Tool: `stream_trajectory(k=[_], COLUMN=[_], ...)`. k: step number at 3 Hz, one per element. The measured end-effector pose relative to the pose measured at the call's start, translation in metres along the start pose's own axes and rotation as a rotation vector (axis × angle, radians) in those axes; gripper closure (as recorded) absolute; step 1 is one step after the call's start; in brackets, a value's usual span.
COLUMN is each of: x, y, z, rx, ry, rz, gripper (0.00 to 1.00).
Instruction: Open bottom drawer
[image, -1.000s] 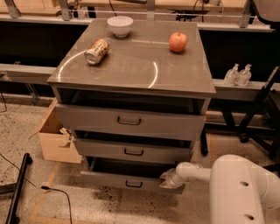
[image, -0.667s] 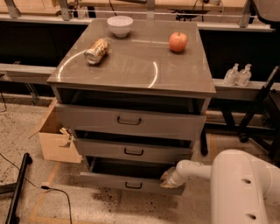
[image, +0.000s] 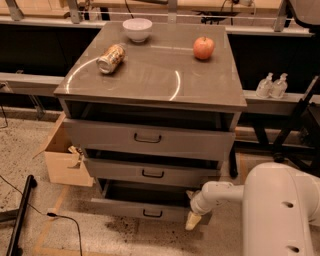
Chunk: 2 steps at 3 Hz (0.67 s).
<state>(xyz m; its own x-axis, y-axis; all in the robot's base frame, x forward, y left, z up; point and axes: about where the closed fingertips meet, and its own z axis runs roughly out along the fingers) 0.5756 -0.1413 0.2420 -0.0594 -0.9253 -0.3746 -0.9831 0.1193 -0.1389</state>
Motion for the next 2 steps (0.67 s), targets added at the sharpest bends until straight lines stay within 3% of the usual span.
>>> stream_trajectory(k=[1,2], x=[-0.014,-0.022], y=[0.012,0.011], z=[-0.027,-0.041], rx=[-0.037,-0.053], ry=[0.011,0.021], rz=[0.017,0.013], gripper=[0.18,0.41])
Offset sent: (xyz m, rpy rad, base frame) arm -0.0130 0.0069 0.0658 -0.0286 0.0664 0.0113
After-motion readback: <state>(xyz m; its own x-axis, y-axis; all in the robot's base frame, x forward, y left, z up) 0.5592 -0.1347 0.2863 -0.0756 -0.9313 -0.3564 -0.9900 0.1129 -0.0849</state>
